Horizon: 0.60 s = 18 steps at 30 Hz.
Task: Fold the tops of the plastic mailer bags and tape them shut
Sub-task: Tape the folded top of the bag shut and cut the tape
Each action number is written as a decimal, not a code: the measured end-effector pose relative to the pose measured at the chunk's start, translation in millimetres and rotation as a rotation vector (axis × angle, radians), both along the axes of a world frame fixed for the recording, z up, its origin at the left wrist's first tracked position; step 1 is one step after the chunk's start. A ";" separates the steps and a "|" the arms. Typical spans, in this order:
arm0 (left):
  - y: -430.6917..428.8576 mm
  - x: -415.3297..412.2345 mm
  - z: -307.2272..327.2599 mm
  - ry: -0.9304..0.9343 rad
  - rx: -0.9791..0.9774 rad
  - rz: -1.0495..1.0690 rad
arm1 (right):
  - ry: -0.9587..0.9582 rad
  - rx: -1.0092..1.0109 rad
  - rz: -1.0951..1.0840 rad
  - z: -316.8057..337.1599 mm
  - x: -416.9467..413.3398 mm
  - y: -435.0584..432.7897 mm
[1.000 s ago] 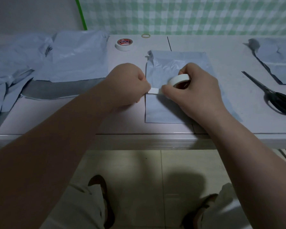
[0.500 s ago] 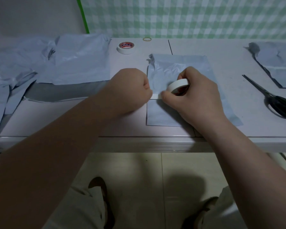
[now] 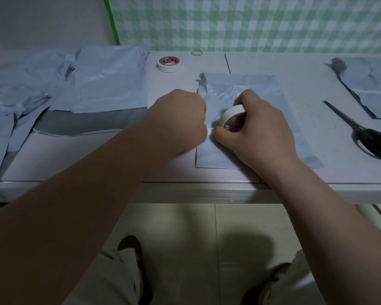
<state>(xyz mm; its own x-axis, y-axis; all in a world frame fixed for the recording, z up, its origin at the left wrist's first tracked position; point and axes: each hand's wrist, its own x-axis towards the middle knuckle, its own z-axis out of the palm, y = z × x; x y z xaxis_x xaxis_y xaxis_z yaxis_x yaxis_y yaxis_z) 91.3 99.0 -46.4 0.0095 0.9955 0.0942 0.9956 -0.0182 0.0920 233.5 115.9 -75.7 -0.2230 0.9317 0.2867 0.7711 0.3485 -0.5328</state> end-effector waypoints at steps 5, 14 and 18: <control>2.8 -12.4 4.5 0.038 -0.043 0.093 | -0.013 -0.020 0.006 2.1 0.1 0.7; -44.6 18.0 -30.3 -0.057 0.232 -0.126 | 0.001 0.002 0.009 2.1 -0.5 0.2; -55.5 20.6 -49.0 0.019 0.186 -0.068 | 0.012 0.000 0.025 0.9 -0.2 0.7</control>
<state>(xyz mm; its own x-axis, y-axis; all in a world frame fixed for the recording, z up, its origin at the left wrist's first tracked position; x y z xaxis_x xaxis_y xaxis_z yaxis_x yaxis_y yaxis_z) 111.9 43.5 -95.4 0.0793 0.9580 0.2754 0.9931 -0.0999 0.0617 233.3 116.5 -74.7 -0.2426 0.9259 0.2897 0.7560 0.3675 -0.5417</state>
